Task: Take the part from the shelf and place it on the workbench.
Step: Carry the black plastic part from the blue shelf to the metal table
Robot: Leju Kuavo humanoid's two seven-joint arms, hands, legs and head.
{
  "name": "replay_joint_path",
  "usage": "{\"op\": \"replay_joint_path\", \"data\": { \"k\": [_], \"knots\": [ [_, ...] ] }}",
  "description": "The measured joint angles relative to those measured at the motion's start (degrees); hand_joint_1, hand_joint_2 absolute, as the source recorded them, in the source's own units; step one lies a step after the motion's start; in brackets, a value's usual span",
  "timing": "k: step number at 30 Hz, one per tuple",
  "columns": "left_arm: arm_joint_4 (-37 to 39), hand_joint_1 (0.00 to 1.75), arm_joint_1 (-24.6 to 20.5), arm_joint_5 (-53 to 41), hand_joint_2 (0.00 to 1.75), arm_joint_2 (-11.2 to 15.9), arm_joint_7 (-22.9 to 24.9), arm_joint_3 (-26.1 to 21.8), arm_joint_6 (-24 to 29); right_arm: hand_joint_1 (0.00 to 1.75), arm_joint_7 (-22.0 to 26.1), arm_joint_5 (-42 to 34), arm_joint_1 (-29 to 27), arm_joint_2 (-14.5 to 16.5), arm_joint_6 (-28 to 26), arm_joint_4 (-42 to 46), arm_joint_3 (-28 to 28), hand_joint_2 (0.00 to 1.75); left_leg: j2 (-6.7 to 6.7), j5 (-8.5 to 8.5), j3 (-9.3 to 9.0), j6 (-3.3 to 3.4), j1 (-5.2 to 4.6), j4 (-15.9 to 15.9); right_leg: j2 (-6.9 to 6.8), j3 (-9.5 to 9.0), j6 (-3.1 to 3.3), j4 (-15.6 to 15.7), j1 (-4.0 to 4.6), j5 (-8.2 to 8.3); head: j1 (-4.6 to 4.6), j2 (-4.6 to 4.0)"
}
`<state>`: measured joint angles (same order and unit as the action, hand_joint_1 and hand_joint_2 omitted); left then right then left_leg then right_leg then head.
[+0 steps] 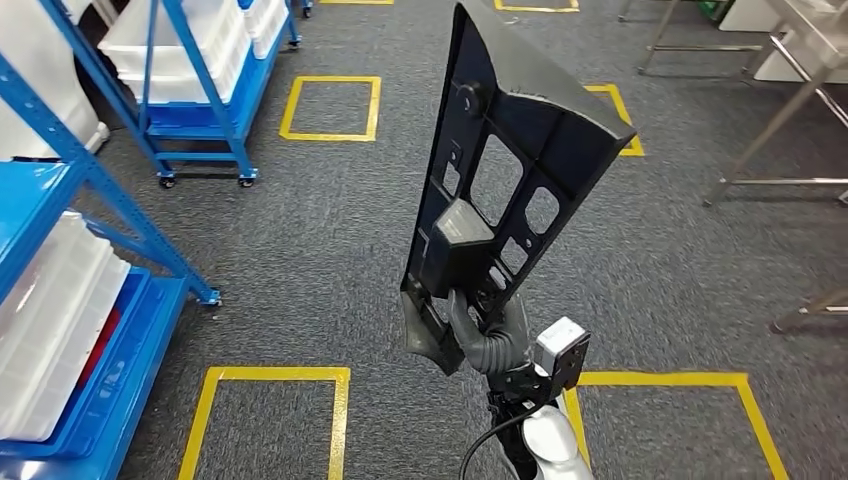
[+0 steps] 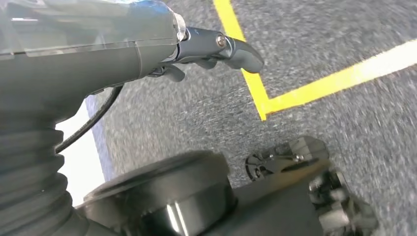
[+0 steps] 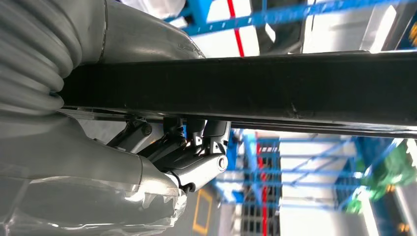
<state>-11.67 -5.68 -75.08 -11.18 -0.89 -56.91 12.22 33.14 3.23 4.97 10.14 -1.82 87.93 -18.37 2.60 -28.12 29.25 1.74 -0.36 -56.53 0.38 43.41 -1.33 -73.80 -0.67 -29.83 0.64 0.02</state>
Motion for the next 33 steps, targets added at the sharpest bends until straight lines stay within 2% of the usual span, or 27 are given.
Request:
{"op": "replay_joint_path", "data": {
  "k": [1,2,4,5,7,8,10,11,12,13,14,15,16,17,18,19,21,23,24,25,27,28,29,30,31,32,33],
  "knots": [
    [0.0,0.0,-0.08,-0.39,1.75,-0.08,0.17,0.17,-0.41,1.73,0.0,0.14,-0.11,-0.08,-0.18,0.01,0.04,1.75,0.57,-0.06,0.0,-0.04,-0.06,-0.06,-0.43,-2.15,0.19,3.31,0.06,1.61,-0.01,0.0],
    [0.0,0.0,-0.16,-0.7,1.75,-0.2,0.44,0.35,-0.96,1.73,-0.01,0.18,-0.14,-0.13,-0.23,0.05,0.07,1.75,1.11,-0.15,-0.06,-0.11,-0.11,-0.1,-1.43,-4.65,0.52,7.53,0.26,2.99,0.0,0.0],
    [0.0,0.0,-0.28,-1.03,1.75,-0.41,1.16,0.63,-2.34,1.73,-0.09,-0.15,-0.1,-0.16,0.08,0.14,0.08,1.75,2.12,-0.38,-0.06,-0.41,-0.36,-0.3,-3.44,-8.23,1.3,13.98,1.0,4.56,-0.01,0.0],
    [0.0,0.0,-0.32,-1.06,1.75,-0.46,1.49,0.72,-3.04,1.73,-0.14,-0.4,-0.11,-0.17,0.32,0.17,0.09,1.75,2.61,-0.47,-0.02,-0.6,-0.45,-0.38,-3.91,-8.68,1.6,15.09,1.34,4.5,-0.01,0.0],
    [0.0,0.0,-0.53,-0.93,1.75,-0.46,1.8,0.88,-4.1,1.73,-0.18,-0.89,-0.17,-0.21,0.74,0.19,0.12,1.75,3.58,-0.61,-0.06,-1.05,-0.58,-0.36,-3.08,-8.6,2.02,15.4,1.41,4.61,0.01,0.0],
    [0.0,0.0,-0.64,-0.74,1.75,-0.43,1.79,0.94,-4.4,1.73,-0.16,-1.09,-0.18,-0.23,0.91,0.2,0.15,1.75,3.17,-0.96,-0.07,-1.34,-0.54,-0.57,-2.52,-8.66,2.22,15.68,1.22,4.75,0.01,-0.01],
    [0.0,0.0,-0.67,-0.04,1.75,-0.36,1.55,0.95,-4.86,1.73,0.05,-1.65,-0.06,-0.25,1.43,0.2,0.17,1.75,0.51,-3.22,1.24,-1.91,-0.31,-3.8,-1.5,-8.78,2.74,16.19,0.69,5.09,0.04,-0.01],
    [0.0,0.0,-0.64,0.36,1.75,-0.3,1.37,0.86,-5.11,1.73,0.28,-1.99,0.01,-0.26,1.75,0.18,0.18,1.75,-1.08,-4.96,2.68,-2.14,-0.07,-6.98,-1.05,-8.75,2.89,16.26,0.59,5.19,0.05,-0.01],
    [0.0,0.0,-0.65,0.69,1.75,-0.23,1.15,0.72,-5.45,1.73,0.61,-2.38,0.06,-0.29,2.1,0.11,0.19,1.75,-1.94,-6.78,4.53,-2.34,0.12,-10.98,-0.55,-8.67,3.0,16.25,0.53,5.25,0.07,-0.01],
    [0.0,0.0,-0.72,0.91,1.75,-0.15,1.01,0.56,-5.85,1.73,1.02,-2.75,0.06,-0.34,2.45,-0.01,0.19,1.75,-2.21,-7.98,6.18,-2.54,0.31,-14.51,0.0,-8.63,3.01,16.22,0.51,5.29,0.06,-0.01],
    [0.0,0.0,-0.82,1.0,1.75,-0.08,1.05,0.4,-6.2,1.73,1.39,-3.03,0.06,-0.4,2.72,-0.15,0.2,1.75,-2.26,-8.21,7.14,-2.71,0.5,-16.55,0.57,-8.6,2.99,16.16,0.48,5.32,0.06,0.0],
    [0.0,0.0,-0.91,1.02,1.75,-0.01,1.26,0.28,-6.48,1.73,1.72,-3.32,0.08,-0.45,2.96,-0.33,0.21,1.75,-2.28,-7.31,7.18,-2.89,0.73,-16.56,1.23,-8.59,2.95,16.04,0.43,5.34,0.06,0.0],
    [0.0,0.0,-0.94,0.97,1.75,0.07,1.63,0.21,-6.64,1.73,1.94,-3.58,0.13,-0.49,3.14,-0.49,0.21,1.75,-2.43,-5.34,6.14,-3.05,1.0,-14.19,1.95,-8.6,2.85,15.86,0.32,5.33,0.05,0.0],
    [0.0,0.0,-0.9,0.86,1.75,0.14,1.98,0.16,-6.68,1.73,2.05,-3.79,0.21,-0.5,3.24,-0.61,0.2,1.75,-2.98,-3.05,4.5,-3.22,1.31,-10.37,2.67,-8.55,2.67,15.61,0.2,5.28,0.06,0.0],
    [0.0,0.0,-0.8,0.71,1.75,0.21,2.25,0.15,-6.65,1.73,2.13,-4.0,0.35,-0.5,3.29,-0.69,0.2,1.75,-4.13,-1.38,2.95,-3.36,1.57,-6.74,3.37,-8.37,2.37,15.29,0.13,5.27,0.05,-0.01],
    [0.0,0.0,-0.69,0.54,1.75,0.27,2.37,0.15,-6.59,1.73,2.14,-4.18,0.52,-0.49,3.33,-0.77,0.17,1.75,-5.24,-0.5,1.78,-3.37,1.74,-3.83,4.05,-8.03,1.98,14.95,0.06,5.32,0.05,-0.01],
    [0.0,0.0,-0.62,0.31,1.75,0.39,2.34,0.14,-6.52,1.73,2.18,-4.59,0.79,-0.5,3.4,-0.89,0.14,1.75,-6.59,-0.57,1.21,-3.01,1.64,-2.06,5.08,-7.17,1.06,14.65,-0.06,5.77,0.03,-0.01],
    [0.0,0.0,-0.78,0.06,1.75,0.51,2.32,0.16,-6.51,1.73,2.23,-5.05,0.85,-0.55,3.49,-1.1,0.14,1.75,-5.76,-0.22,1.26,-2.2,1.46,-1.75,5.78,-6.65,0.25,14.73,-0.32,6.19,0.03,0.0],
    [0.0,0.0,-0.87,-0.13,1.75,0.57,2.35,0.2,-6.52,1.73,2.28,-5.22,0.89,-0.58,3.53,-1.19,0.14,1.75,-5.2,0.07,1.23,-1.76,1.46,-1.47,5.29,-6.39,-0.01,14.37,-0.31,5.91,-0.04,-0.01],
    [0.0,0.0,-0.9,-0.34,1.75,0.64,2.4,0.23,-6.57,1.73,2.33,-5.31,1.03,-0.62,3.6,-1.27,0.14,1.75,-4.5,0.39,1.24,-1.28,1.45,-1.14,4.17,-5.67,-0.23,12.94,-0.27,4.91,-0.16,-0.01],
    [0.0,0.0,-0.93,-0.63,1.75,0.84,2.62,0.29,-7.16,1.73,2.46,-5.47,1.36,-0.66,3.69,-1.32,0.14,1.75,-3.09,0.81,1.46,-0.65,1.27,-0.78,1.29,-2.77,-0.48,6.65,-0.1,1.28,-0.41,-0.01],
    [0.0,0.0,-0.94,-0.74,1.75,0.97,2.74,0.31,-7.67,1.73,2.49,-5.59,1.44,-0.68,3.71,-1.34,0.14,1.75,-2.33,0.89,1.63,-0.5,1.11,-0.77,0.46,-1.05,-0.59,2.74,-0.1,-0.53,-0.46,0.0],
    [0.0,0.0,-0.98,-0.81,1.75,1.11,2.86,0.33,-8.19,1.73,2.52,-5.76,1.39,-0.7,3.7,-1.34,0.14,1.75,-1.63,0.92,1.75,-0.45,0.98,-0.78,0.14,0.06,-0.64,-0.05,-0.11,-1.48,-0.47,0.0],
    [0.0,0.0,-1.03,-0.88,1.75,1.25,2.98,0.38,-8.56,1.73,2.54,-5.92,1.31,-0.73,3.7,-1.33,0.14,1.75,-0.95,0.93,1.81,-0.43,0.88,-0.79,-0.02,0.19,-0.6,-0.93,-0.11,-1.42,-0.46,0.0],
    [0.0,0.0,-1.08,-0.93,1.75,1.37,3.12,0.44,-8.75,1.73,2.56,-6.06,1.25,-0.75,3.72,-1.3,0.14,1.75,-0.32,0.91,1.8,-0.43,0.79,-0.8,-0.19,-0.79,-0.45,0.36,-0.07,-0.41,-0.46,-0.01],
    [0.0,0.0,-1.13,-0.94,1.75,1.45,3.27,0.5,-8.8,1.73,2.6,-6.19,1.23,-0.76,3.76,-1.21,0.14,1.75,0.26,0.87,1.73,-0.45,0.69,-0.8,-0.61,-2.78,-0.2,3.64,0.02,1.27,-0.46,-0.01],
    [0.0,0.0,-1.16,-0.95,1.75,1.49,3.42,0.54,-8.78,1.73,2.67,-6.28,1.25,-0.76,3.85,-1.08,0.14,1.75,0.78,0.79,1.64,-0.5,0.61,-0.79,-1.7,-5.14,0.2,7.82,0.26,2.75,-0.46,-0.01]
  ]
}}
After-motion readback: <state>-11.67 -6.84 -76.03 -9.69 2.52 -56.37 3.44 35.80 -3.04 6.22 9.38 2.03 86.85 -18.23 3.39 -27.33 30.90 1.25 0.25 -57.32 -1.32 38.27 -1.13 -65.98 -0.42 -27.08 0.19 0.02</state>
